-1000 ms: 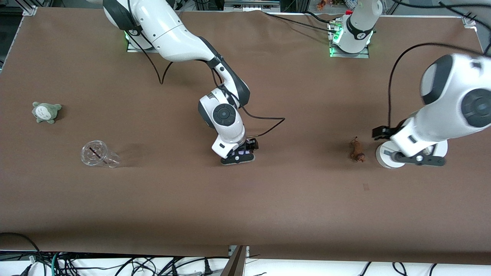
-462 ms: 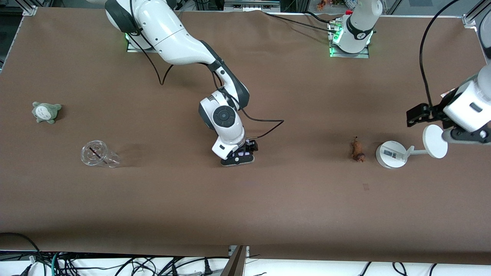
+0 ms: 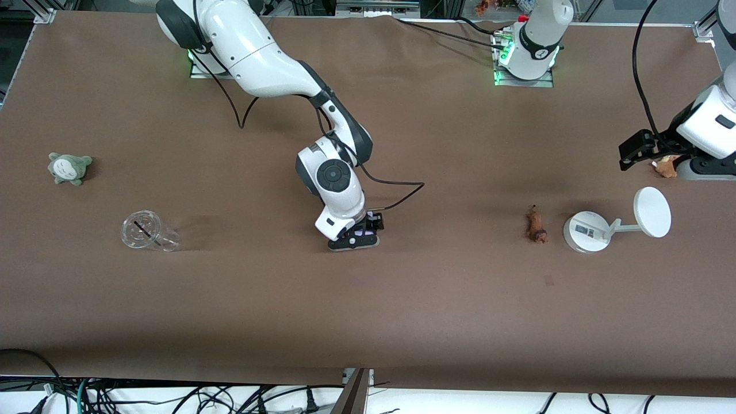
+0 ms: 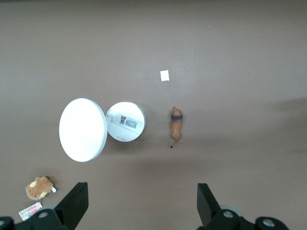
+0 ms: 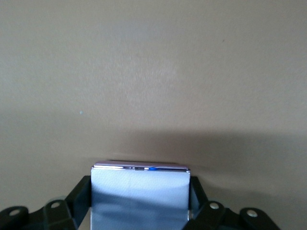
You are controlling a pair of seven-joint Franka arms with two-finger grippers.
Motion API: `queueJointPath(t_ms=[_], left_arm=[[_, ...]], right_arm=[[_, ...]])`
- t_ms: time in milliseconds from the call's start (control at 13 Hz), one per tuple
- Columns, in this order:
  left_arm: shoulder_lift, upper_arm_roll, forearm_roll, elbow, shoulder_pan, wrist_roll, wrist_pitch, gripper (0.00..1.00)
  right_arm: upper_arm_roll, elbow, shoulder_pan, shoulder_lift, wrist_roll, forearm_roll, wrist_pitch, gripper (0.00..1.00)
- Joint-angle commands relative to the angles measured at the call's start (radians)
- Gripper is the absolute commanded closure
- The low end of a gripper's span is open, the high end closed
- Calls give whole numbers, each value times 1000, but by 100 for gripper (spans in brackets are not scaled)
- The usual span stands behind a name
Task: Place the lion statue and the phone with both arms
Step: 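Lift the white phone with the right gripper toward the glass cup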
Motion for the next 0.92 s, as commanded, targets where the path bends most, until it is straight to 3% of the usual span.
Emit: queueJointPath(t_ms=[0,231,462,692,846], left_arm=[[-16,12,-22,-42,10,24,25,0],[-7,12,-46,-39,1,11,33,0],[0,14,-61,-39,8,11,31,0],[-2,14,-61,-39,11,10,24,0],[-2,14,-61,-39,11,10,24,0]], right_arm=[[-1,-10,-21,-77,9,9,-77,100],[-12,-36,-77,-214,-3,8,-296,100],[-72,-69,-98,-324,-20,6,-476,100],[-156,-110,-98,-400,-128,2,-568,100],[-216,-194,-98,-459,-228,6,-564,100]])
